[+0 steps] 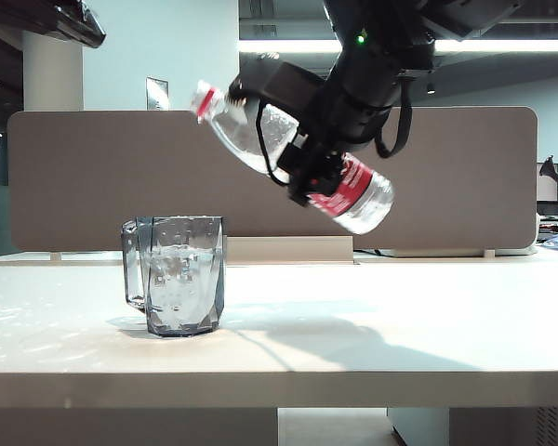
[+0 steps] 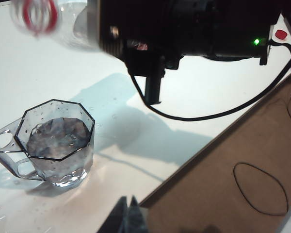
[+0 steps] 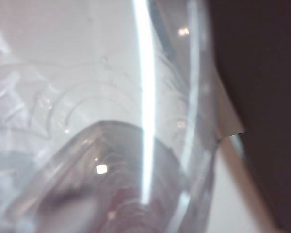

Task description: Pick up the mineral water bottle on the table and pour water into the mug until it's half full.

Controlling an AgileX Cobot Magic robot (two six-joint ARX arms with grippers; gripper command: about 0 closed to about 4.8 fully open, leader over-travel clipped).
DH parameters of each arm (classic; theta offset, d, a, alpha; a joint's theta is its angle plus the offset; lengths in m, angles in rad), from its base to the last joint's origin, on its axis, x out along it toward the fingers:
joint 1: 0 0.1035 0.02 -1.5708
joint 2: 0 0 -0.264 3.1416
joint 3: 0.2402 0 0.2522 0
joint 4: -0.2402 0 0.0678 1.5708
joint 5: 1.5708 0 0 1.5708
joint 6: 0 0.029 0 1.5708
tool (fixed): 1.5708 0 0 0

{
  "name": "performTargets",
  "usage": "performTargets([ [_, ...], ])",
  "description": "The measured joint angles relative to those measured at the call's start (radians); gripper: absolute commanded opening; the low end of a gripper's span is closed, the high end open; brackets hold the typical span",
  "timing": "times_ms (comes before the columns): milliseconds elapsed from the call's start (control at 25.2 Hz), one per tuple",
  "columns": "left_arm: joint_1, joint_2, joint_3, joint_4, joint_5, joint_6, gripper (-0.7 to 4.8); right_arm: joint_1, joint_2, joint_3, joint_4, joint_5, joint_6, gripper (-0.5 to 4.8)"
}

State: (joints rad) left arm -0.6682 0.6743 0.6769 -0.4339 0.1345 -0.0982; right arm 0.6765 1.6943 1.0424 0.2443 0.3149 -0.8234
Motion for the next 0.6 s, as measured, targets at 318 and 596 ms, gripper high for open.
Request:
performTargets([
  [318, 0.0, 0.0, 0.0, 0.0, 0.0, 0.0, -0.01, -0.019, 0.001, -0.037, 0.098, -0.201, 0.437, 1.81],
  [596, 0.0, 0.0, 0.0, 0.0, 0.0, 0.0, -0.01, -0.037, 0.005, -0.277, 0.484, -0.208, 0.695, 1.74],
])
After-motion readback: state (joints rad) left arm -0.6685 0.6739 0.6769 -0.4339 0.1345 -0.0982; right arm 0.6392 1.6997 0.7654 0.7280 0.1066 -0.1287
